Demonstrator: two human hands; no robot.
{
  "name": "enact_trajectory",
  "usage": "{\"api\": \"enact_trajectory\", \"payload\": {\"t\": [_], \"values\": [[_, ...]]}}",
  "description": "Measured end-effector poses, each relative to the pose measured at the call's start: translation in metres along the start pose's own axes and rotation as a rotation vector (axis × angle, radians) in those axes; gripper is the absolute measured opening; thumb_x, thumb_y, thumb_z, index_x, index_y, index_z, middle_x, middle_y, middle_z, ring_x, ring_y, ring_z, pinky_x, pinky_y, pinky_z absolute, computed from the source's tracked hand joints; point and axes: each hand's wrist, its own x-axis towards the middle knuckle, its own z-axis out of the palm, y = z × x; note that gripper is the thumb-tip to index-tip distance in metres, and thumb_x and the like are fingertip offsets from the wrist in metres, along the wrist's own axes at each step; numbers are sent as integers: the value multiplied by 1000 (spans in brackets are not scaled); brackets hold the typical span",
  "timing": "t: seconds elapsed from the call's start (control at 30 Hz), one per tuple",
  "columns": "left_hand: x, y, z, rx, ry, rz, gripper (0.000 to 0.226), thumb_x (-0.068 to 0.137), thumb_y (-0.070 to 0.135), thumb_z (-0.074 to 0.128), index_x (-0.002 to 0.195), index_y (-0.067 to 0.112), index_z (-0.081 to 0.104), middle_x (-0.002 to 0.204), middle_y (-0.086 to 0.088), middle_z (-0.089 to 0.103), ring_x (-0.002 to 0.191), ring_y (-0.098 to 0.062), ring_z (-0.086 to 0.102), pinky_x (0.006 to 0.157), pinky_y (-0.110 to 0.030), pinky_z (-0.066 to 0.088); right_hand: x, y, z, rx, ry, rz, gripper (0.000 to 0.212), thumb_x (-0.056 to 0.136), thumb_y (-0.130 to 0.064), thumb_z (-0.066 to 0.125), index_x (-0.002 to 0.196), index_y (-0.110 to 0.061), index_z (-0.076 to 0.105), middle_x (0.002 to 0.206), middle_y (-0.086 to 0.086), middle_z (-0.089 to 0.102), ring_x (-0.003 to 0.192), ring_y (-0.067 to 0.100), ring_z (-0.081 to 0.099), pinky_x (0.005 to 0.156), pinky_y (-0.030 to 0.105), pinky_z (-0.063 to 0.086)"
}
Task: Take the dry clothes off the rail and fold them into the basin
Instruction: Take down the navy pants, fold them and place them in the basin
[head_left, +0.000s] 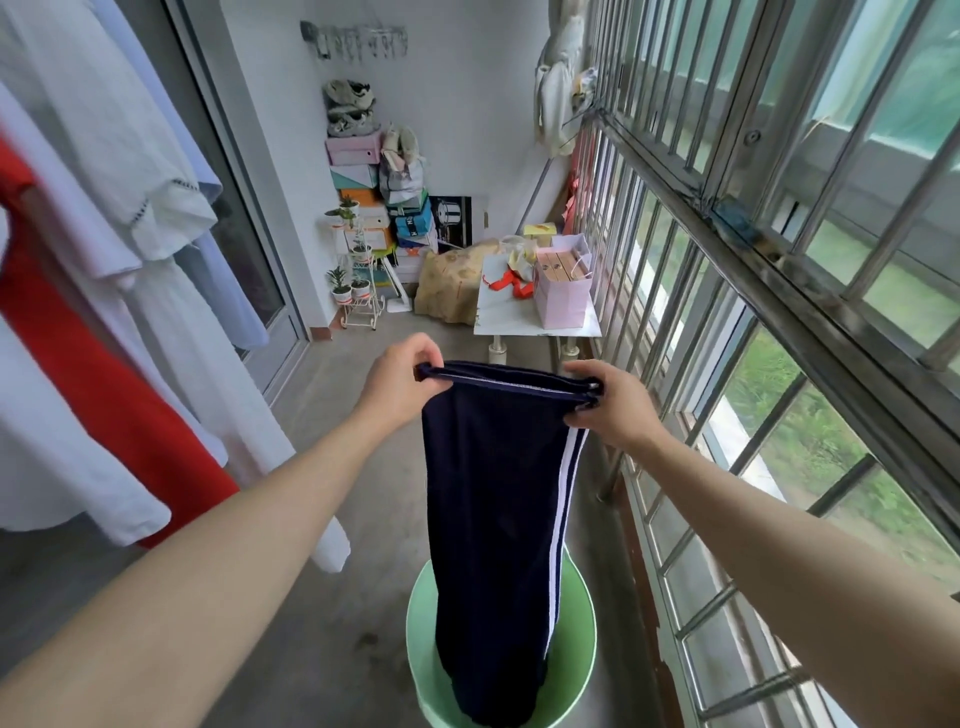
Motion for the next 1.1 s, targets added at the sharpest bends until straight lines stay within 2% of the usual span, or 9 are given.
{"api": "enact_trajectory", "payload": {"t": [0.1, 0.2, 0.33, 0.47, 0.6, 0.77, 0.9, 1.0, 1.1], "values": [[3, 10, -12, -4, -88, -83, 26, 79, 11, 72, 97, 20, 56, 85, 1, 66, 74, -17, 57, 68, -28, 45, 2, -4, 0, -77, 130, -5, 34, 77, 0, 71, 105, -19, 69, 96, -6, 66, 83, 9, 60, 58, 9, 46], [0, 20, -25, 53, -235, -105, 4, 87, 9, 63, 85, 12, 62, 67, 1, 52, 62, -17, 46, 52, -24, 39, 4, -5, 1, -1, 160, 43, 26, 76, -3, 73, 97, -17, 67, 87, -3, 66, 81, 13, 61, 70, 25, 50], [-10, 35, -31, -191, -309, -223, 9, 95, 10, 53, 98, 3, 57, 86, -7, 46, 74, -19, 56, 55, -25, 57, 2, -7, -4, 382, 84, 94, 8, 83, -7, 69, 88, -11, 64, 72, -3, 60, 59, 4, 55, 51, 11, 40], [-11, 56, -38, -601, -261, -196, 17, 98, 9, 47, 110, 2, 56, 117, -15, 55, 108, -29, 60, 67, -46, 59, -3, -2, -18, 856, -165, -16, 30, 93, -11, 56, 122, -4, 57, 112, 8, 67, 102, 19, 65, 83, 25, 53], [-6, 76, -40, -590, -221, -161, 16, 99, 12, 46, 111, 5, 54, 110, -9, 57, 100, -24, 61, 65, -47, 60, -15, 14, 24, 609, -319, 101, 42, 81, -1, 69, 122, -4, 59, 118, 9, 67, 107, 24, 65, 97, 38, 50], [-3, 60, -39, -369, -150, -220, 22, 99, 15, 46, 118, 5, 51, 111, -5, 46, 88, -20, 58, 64, -49, 59, -9, 35, 34, 616, -146, 277, 19, 86, -6, 65, 105, -5, 66, 105, 17, 68, 90, 29, 65, 81, 38, 52], [-6, 35, -35, -226, -203, -273, 19, 99, 20, 45, 114, 10, 50, 96, -2, 46, 80, -37, 66, 74, -55, 56, -13, 46, 25, 606, -254, 299, 26, 87, -7, 63, 112, 0, 63, 102, 19, 66, 92, 32, 61, 88, 47, 48], [-5, 23, -32, -98, -228, -277, 16, 99, 19, 44, 110, 10, 50, 89, -4, 46, 69, -27, 58, 50, -33, 54, -19, 44, 29, 551, -354, 385, 27, 89, -13, 62, 111, 1, 64, 105, 20, 66, 95, 32, 61, 100, 50, 43], [-1, 9, -32, -218, -188, -353, 9, 97, 16, 46, 95, 12, 53, 76, -3, 44, 56, -15, 38, 37, -18, 30, -20, 37, 30, 594, -486, 421, 35, 94, -21, 54, 121, 1, 60, 116, 20, 63, 104, 32, 58, 104, 45, 40]]}}
